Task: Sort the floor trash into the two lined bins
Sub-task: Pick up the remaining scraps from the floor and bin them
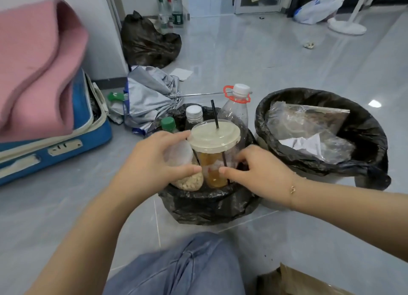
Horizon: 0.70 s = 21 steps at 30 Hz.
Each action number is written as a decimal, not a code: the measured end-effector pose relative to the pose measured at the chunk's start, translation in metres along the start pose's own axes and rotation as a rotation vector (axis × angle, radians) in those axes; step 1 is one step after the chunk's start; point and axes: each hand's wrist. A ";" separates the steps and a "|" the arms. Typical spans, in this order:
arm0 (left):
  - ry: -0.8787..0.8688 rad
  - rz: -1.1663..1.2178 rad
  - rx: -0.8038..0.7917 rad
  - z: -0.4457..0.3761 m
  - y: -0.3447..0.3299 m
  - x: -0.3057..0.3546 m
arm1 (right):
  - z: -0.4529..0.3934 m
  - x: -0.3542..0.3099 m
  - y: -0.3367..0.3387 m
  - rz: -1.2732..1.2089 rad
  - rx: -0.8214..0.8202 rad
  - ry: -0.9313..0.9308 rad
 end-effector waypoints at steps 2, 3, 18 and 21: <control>0.015 -0.015 -0.060 -0.001 -0.012 -0.008 | 0.003 0.004 0.009 -0.189 0.100 -0.044; 0.020 -0.023 -0.074 -0.001 -0.018 -0.012 | 0.002 0.005 0.012 -0.270 0.148 -0.050; 0.028 0.347 0.248 0.028 -0.056 -0.005 | -0.009 -0.008 0.008 -0.061 0.029 0.161; 0.046 0.109 0.270 0.021 -0.055 -0.002 | -0.017 -0.004 0.008 -0.002 -0.121 0.105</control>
Point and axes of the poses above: each hand's wrist, its own z-axis away from the middle knuckle, its own y-axis out of the back of the hand, x = y × z, and after that the axes turned 5 degrees about z, right-handed
